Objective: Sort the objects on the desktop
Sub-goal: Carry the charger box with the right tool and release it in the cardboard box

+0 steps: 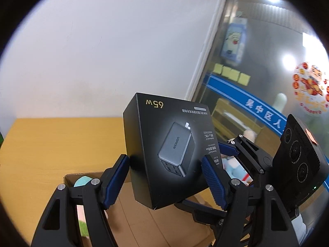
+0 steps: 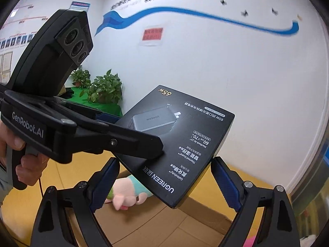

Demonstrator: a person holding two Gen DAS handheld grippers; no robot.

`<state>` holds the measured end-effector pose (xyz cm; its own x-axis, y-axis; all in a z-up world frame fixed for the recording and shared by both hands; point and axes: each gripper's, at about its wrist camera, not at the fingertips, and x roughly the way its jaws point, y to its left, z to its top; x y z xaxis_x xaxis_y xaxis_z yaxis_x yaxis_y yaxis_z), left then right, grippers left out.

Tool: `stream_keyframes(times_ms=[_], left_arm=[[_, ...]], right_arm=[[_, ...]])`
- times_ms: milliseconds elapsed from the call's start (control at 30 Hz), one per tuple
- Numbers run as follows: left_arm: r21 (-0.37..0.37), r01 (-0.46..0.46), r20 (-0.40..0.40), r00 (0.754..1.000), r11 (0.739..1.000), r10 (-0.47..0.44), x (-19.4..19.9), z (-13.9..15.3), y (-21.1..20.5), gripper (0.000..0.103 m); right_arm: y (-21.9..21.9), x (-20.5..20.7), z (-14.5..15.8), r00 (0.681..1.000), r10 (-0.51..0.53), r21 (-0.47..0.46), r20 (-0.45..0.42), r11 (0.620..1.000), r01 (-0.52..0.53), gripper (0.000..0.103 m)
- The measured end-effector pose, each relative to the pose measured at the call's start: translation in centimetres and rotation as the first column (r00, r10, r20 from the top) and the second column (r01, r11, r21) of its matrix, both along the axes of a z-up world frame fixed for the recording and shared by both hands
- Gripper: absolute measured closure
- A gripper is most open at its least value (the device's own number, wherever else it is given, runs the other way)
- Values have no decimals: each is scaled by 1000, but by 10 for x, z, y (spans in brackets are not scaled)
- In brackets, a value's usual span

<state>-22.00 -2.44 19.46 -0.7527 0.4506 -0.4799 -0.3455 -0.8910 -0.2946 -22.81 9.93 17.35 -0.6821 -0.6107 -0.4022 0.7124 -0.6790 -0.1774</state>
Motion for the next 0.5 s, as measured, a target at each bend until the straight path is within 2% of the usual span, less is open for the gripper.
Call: stream_keyframes(times_ms=[100,233,333,500], left_arm=[[1,-10,73,997,1000,10,-39,-31,-1,31],[17,-27,205,978,999,23,-84,-92,-1,31],[24,-45,321,946,999,35,-109,-149,-3,31],[0,-73,469,881,997,64,-136,-216,-4,31]], right_arm=[[-2,-41,-29,997,-2,1,80,1000,2,13],[-3,-89,-91,971,-11,14,239,1000,8,13],[-6,-118,-143,930,-16,35,366,999,4,13],[-9,-155,-215,836,-30,45,548,999,6,13]])
